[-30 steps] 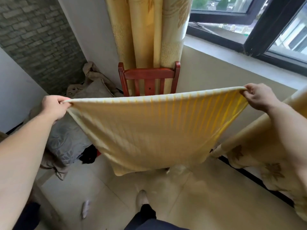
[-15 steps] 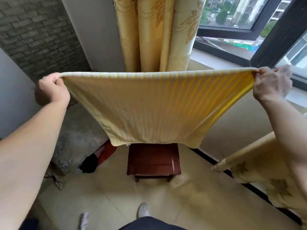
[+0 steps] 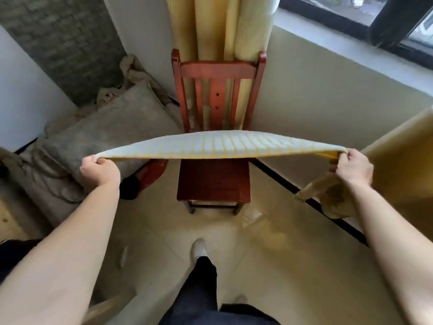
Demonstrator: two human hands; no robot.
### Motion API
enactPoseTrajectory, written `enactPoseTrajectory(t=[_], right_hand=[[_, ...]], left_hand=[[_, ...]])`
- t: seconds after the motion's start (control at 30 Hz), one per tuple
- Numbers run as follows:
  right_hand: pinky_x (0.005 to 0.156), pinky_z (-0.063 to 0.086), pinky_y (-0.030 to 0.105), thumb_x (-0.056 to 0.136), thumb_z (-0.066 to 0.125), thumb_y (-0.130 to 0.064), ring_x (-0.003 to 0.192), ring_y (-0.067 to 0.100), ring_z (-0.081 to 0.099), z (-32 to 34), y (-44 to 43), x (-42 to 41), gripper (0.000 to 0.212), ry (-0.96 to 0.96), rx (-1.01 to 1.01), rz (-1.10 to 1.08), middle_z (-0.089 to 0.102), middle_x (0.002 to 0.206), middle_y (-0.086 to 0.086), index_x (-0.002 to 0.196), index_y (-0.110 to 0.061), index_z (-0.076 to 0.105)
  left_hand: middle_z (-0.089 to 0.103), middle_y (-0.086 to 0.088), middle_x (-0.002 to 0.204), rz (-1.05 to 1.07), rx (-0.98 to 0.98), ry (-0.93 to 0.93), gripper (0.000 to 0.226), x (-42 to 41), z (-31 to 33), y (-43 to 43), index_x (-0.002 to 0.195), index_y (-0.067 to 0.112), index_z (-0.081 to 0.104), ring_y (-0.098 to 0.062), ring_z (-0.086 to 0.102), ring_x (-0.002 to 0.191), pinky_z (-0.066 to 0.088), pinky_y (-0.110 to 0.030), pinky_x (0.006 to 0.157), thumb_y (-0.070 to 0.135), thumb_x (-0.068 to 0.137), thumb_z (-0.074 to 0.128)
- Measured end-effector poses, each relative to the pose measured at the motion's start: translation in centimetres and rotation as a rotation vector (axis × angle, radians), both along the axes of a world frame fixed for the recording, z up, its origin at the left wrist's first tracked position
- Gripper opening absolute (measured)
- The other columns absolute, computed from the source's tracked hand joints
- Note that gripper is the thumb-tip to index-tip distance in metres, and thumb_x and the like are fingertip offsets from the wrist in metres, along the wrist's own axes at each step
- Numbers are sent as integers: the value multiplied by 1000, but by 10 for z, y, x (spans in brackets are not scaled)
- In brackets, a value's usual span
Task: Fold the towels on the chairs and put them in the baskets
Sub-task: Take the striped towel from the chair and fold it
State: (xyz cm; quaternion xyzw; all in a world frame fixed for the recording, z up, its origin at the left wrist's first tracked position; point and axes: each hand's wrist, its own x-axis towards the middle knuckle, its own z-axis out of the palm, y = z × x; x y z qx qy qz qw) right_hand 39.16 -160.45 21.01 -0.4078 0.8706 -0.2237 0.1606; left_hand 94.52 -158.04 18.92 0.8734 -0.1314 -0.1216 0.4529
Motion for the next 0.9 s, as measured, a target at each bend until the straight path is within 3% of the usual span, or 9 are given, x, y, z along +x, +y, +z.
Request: enactPoseTrajectory(t=[0.1, 0.17, 0.23, 0.37, 0.5, 0.6, 0.7, 0.8, 0.9], right_hand=[[81, 57, 41, 98, 47, -16, 108, 31, 64, -69, 26, 0, 32, -510, 10, -246, 65, 127, 9, 123, -18, 66], [67, 61, 41, 95, 52, -17, 103, 27, 66, -108, 38, 1, 17, -796, 9, -448, 67, 115, 11, 105, -16, 65], [59, 63, 38, 93, 59, -25, 100, 26, 67, -152, 49, 2, 13, -815, 22, -529, 66, 103, 8, 99, -15, 63], [60, 61, 28, 92, 59, -2, 96, 28, 67, -215, 68, 3, 38, -673, 85, -552, 65, 125, 16, 127, -13, 65], [52, 57, 16, 93, 56, -5, 84, 18, 69, -242, 68, 9, 43, -617, 130, -533, 64, 120, 6, 134, -17, 62], [64, 62, 22, 93, 55, -4, 75, 10, 67, -247, 55, 12, 43, -629, 107, -567, 63, 119, 4, 134, -15, 60], [77, 62, 31, 90, 56, 1, 73, 14, 70, -250, 27, 14, 41, -667, 50, -636, 65, 118, 12, 130, -10, 61], [64, 60, 24, 89, 57, 8, 66, 14, 64, -249, -21, 20, 22, -716, -41, -691, 60, 101, 20, 109, 1, 62], [59, 59, 23, 91, 52, 13, 81, 20, 67, -252, -78, 25, 10, -856, -107, -740, 57, 97, 24, 85, 6, 55]], left_hand=[[64, -16, 105, 173, -71, 336, 39, -7, -67, 28, 117, 3, 62, -30, 67, 91, 58, -44, 73, 22, 92, 39], [62, -14, 109, 277, -114, 500, 44, -7, -110, 42, 119, 4, 59, -28, 66, 87, 58, -39, 58, 36, 93, 44], [65, -16, 111, 269, -75, 537, 38, -13, -153, 54, 116, 3, 61, -27, 66, 85, 57, -34, 54, 29, 89, 53], [64, -19, 115, 264, 40, 505, 39, -14, -216, 68, 121, 6, 63, -30, 68, 92, 56, -26, 52, -4, 84, 55], [63, -23, 118, 281, 88, 511, 47, -2, -255, 59, 123, 5, 61, -34, 67, 93, 54, -24, 46, -11, 80, 50], [64, -22, 116, 280, 145, 497, 48, 11, -272, 41, 122, 4, 62, -33, 68, 91, 55, -23, 46, -11, 77, 51], [65, -19, 110, 271, 159, 517, 47, 28, -283, 10, 120, 4, 62, -32, 69, 85, 55, -24, 46, -10, 77, 53], [67, -18, 112, 200, 181, 588, 38, 49, -290, -31, 118, 4, 59, -27, 70, 78, 53, -23, 44, 0, 80, 53], [67, -14, 107, 112, 151, 621, 20, 58, -292, -85, 109, 5, 53, -20, 69, 74, 55, -21, 51, 4, 89, 53]])
